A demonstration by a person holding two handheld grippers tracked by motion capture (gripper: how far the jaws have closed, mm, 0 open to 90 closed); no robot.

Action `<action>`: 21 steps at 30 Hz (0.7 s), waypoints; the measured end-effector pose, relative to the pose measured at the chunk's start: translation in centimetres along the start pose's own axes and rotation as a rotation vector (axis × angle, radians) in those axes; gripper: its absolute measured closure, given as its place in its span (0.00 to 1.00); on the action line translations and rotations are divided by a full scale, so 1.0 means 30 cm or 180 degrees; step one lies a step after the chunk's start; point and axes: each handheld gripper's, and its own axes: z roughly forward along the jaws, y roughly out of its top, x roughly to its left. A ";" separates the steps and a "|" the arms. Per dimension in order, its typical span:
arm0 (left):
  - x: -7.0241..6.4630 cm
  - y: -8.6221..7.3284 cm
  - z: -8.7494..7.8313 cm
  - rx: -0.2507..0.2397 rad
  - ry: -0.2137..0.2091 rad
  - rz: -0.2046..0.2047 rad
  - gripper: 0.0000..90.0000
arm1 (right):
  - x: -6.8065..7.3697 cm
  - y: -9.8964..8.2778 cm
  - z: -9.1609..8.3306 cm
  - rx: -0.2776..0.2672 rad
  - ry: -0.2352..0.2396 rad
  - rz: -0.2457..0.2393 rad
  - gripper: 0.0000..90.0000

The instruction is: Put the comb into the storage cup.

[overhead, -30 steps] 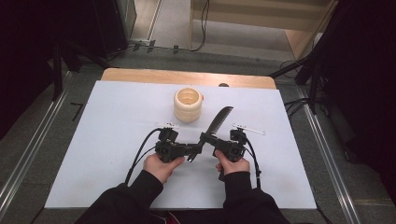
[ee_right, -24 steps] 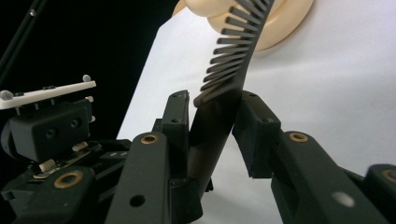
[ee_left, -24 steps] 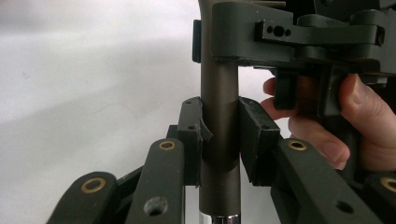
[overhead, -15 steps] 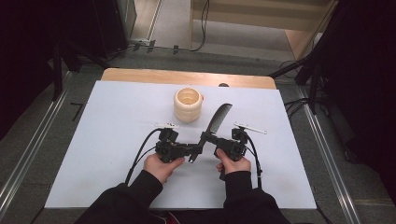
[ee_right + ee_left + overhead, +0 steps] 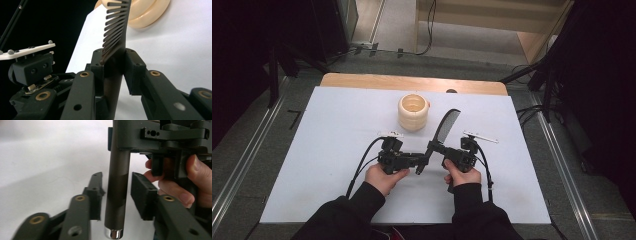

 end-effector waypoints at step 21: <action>-0.019 0.001 -0.080 0.0549 0.0159 0.0454 0.43 | 0.021 0.025 -0.021 -0.0111 -0.0371 -0.0589 0.77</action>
